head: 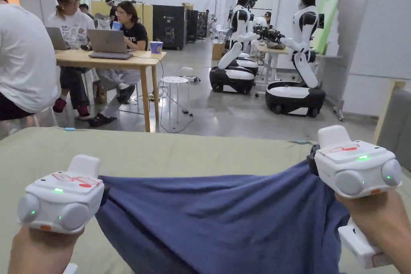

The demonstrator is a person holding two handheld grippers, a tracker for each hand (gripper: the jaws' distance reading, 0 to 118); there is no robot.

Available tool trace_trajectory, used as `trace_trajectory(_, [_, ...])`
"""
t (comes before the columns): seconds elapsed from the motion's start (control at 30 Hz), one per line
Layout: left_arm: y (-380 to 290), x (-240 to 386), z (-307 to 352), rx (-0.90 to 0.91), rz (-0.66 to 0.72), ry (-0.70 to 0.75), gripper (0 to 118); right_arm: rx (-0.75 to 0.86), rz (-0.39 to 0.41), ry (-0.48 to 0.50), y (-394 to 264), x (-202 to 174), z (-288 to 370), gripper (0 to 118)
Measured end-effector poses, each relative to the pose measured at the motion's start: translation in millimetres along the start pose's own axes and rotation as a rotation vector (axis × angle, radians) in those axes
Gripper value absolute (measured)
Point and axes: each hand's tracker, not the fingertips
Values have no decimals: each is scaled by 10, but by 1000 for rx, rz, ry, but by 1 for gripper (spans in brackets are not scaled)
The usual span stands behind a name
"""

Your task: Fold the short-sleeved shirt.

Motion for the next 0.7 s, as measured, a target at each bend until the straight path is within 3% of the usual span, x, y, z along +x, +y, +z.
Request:
trace_trajectory(0.1, [538,-103,2,71,-10,50,0,75,32,-72,404,253,91,3])
trace_trajectory(0.27, [1417,-175,-24,151,-44,127,0,175,-6,-129,1037,596,122,3])
trace_trajectory(0.5, [2366,-310,-57,215,-63,227,0,262,-10,-187,1744,715,163,3])
trace_trajectory(0.7, [2639,-439,-17,253,-84,272,0,301,-7,-211,1955,703,148,3])
